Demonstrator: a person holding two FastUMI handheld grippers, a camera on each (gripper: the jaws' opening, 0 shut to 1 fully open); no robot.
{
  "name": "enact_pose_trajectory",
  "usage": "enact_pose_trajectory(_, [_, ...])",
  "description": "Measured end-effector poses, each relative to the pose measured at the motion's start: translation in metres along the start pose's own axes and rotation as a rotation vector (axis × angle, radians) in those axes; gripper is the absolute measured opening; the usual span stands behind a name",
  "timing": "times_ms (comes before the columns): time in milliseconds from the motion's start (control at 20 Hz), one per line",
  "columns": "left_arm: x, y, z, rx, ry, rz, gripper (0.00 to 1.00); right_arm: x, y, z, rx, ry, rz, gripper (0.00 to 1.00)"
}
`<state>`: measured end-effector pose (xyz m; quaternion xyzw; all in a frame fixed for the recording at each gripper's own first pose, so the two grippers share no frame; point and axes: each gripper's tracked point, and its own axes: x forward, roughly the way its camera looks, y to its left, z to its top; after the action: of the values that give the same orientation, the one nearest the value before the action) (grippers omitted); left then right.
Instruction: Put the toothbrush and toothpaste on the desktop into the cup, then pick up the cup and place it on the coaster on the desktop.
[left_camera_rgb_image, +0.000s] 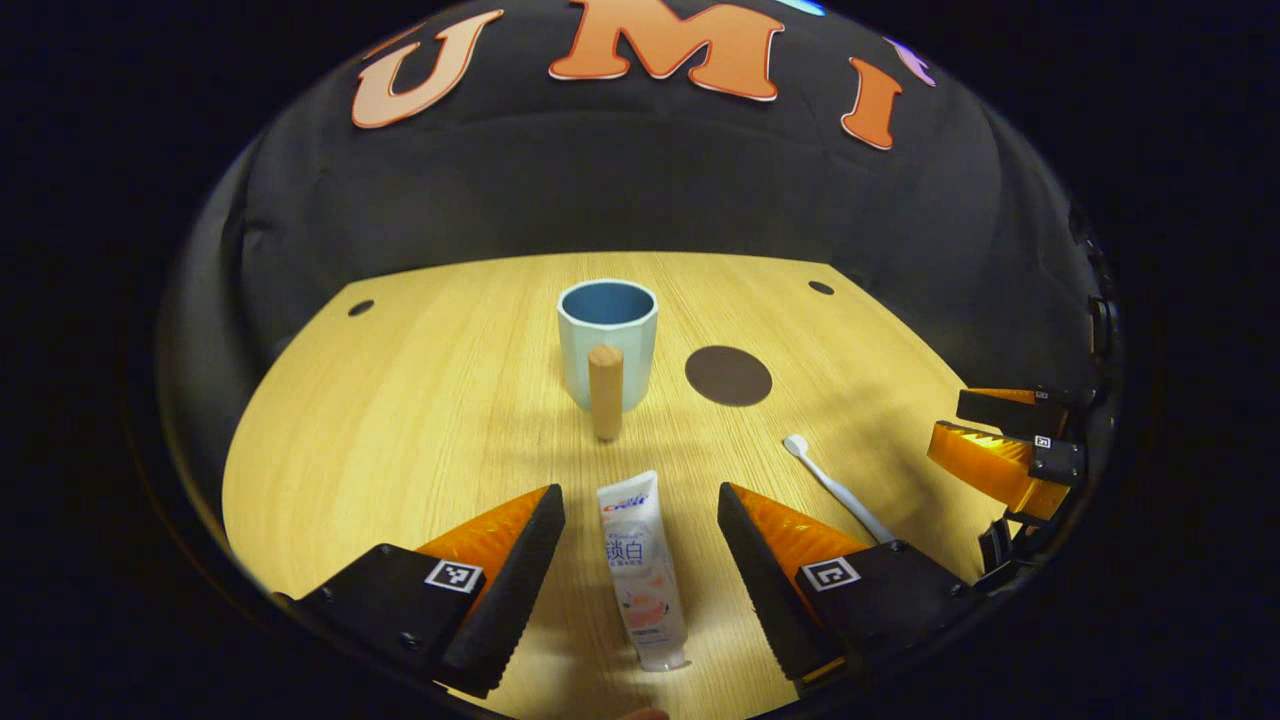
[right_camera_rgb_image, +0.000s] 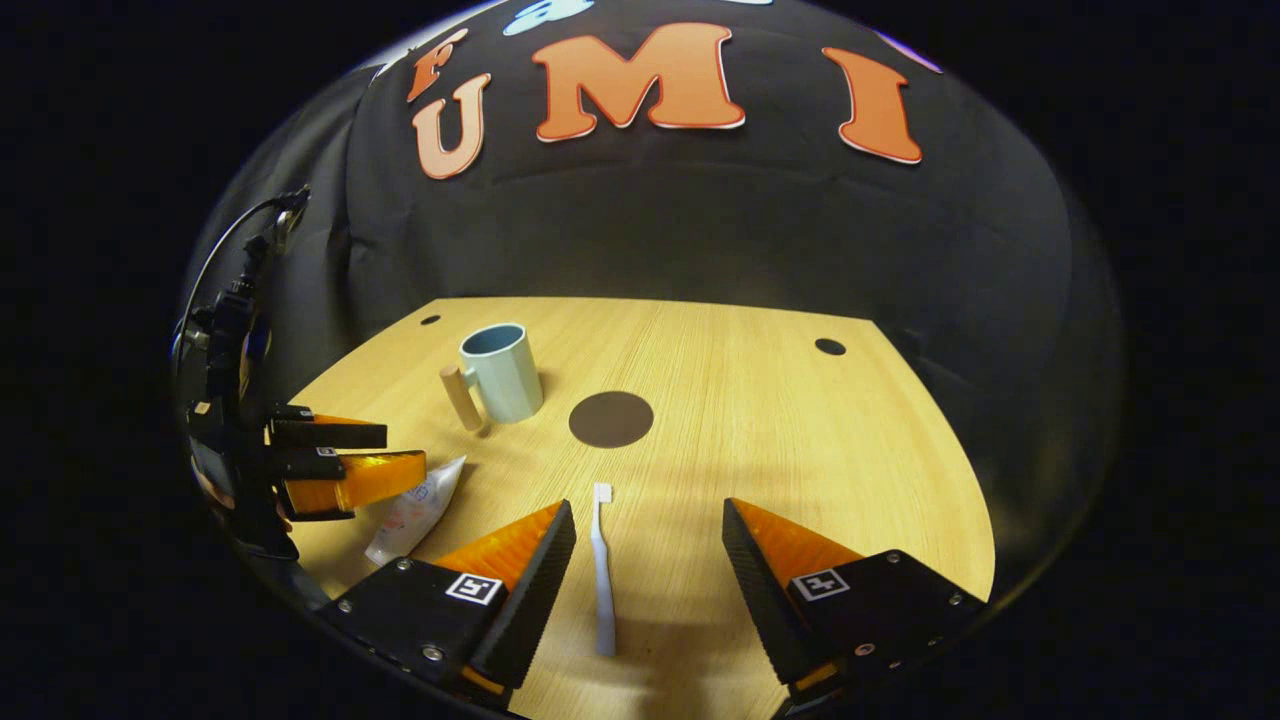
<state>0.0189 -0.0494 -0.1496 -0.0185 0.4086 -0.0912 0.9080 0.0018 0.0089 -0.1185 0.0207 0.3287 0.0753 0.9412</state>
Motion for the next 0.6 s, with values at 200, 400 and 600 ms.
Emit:
enact_pose_trajectory(200, [-0.002,0.005,-0.003,-0.029,0.103,0.012,0.97,0.016,0.000,-0.009,-0.024,0.054,0.012,0.86])
enact_pose_trajectory(400, [-0.006,-0.005,-0.022,-0.090,0.193,0.000,0.99,0.031,0.001,-0.020,-0.031,0.105,0.013,0.86])
enact_pose_trajectory(600, [-0.005,-0.001,-0.023,-0.098,0.226,0.031,0.87,0.041,0.007,-0.033,-0.026,0.143,0.028,0.86])
